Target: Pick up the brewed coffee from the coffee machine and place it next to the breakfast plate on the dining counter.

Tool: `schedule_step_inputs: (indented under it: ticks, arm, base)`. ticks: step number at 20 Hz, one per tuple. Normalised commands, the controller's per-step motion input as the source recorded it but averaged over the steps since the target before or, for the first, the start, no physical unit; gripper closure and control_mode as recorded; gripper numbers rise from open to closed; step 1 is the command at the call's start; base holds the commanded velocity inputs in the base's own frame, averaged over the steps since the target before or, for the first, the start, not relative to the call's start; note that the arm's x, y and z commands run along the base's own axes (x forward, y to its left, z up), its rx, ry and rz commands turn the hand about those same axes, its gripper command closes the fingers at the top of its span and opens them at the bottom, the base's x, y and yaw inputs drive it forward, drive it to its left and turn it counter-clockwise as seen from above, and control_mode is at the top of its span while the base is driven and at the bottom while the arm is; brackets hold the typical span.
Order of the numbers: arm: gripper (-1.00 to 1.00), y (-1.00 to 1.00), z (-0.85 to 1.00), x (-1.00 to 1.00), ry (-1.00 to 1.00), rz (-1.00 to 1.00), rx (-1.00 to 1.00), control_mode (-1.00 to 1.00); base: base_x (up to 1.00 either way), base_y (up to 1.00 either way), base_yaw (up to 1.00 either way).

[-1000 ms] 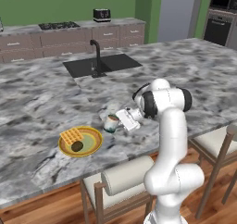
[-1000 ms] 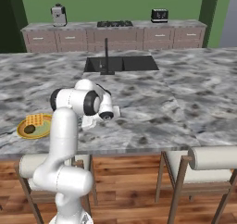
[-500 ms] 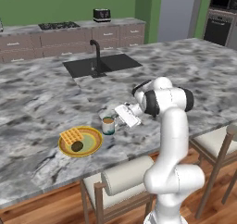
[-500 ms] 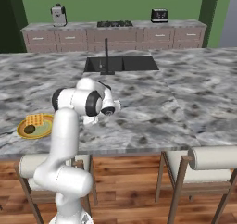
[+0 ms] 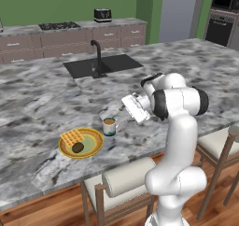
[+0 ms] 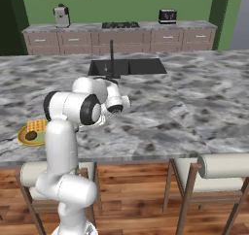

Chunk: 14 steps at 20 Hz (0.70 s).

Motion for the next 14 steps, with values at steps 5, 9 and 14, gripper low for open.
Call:
schedule_step_inputs:
  ticks: [5, 9, 14]
  arm:
    - [-1.00, -0.41, 0.77, -1.00, -0.14, 0.00, -0.08, -1.00]
    - [-1.00, -0.63, 0.26, -0.95, -0.06, 0.03, -0.07, -1.00]
    - [-1.00, -0.98, 0.00, -0.75, 0.00, 0.00, 0.00, -1.00]
  base:
    - [0.00, 0.00, 0.00]
    - [0.00, 0.00, 0.00]
    - [0.00, 0.00, 0.00]
